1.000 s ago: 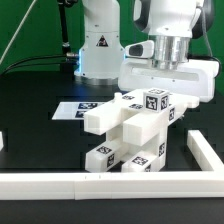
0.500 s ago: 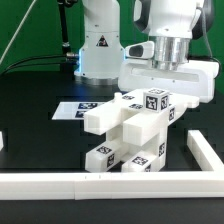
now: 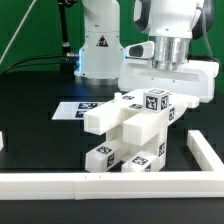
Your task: Assemble chair
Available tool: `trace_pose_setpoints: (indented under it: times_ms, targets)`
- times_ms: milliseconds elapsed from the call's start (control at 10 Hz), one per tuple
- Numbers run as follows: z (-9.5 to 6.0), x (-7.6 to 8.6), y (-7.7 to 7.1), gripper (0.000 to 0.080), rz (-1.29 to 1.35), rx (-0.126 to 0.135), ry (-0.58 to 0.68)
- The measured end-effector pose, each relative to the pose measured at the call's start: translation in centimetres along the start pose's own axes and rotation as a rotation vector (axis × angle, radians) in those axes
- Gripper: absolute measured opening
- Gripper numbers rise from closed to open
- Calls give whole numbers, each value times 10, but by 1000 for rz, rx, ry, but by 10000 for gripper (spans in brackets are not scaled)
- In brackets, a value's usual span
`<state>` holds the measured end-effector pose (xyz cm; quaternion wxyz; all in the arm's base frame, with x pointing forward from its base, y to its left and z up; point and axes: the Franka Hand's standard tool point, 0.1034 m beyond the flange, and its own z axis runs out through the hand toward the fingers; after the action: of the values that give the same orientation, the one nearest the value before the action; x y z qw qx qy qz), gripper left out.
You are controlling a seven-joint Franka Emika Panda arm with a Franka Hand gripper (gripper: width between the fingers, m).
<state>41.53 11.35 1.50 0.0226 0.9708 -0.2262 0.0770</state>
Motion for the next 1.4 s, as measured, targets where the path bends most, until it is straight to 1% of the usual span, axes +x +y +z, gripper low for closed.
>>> trace_pose_setpoints:
  times_ms: [200, 300, 400, 500, 600, 700, 800, 900, 1000, 1100, 1200, 1300, 1400]
  targets:
    - [0, 0, 0, 281, -1, 0, 0]
    - [-1, -3, -4, 282, 0, 2, -4]
    - [-11, -21, -21, 282, 21, 8, -33]
    - [-28, -31, -32, 282, -1, 30, -45]
    - [-47, -32, -35, 282, 7, 53, -65]
    - [-68, -29, -38, 282, 15, 75, -92]
    - [-93, -22, -39, 282, 35, 104, -122]
    - [-105, -4, -29, 282, -20, 131, -117]
    - [-108, 29, -9, 282, -67, 142, -113]
    - [-113, 63, 4, 282, -96, 145, -105]
    - [-115, 91, 17, 282, -171, 151, -65]
    - [-111, 109, 32, 282, -227, 139, -17]
    - [-102, 120, 33, 282, -279, 115, 26]
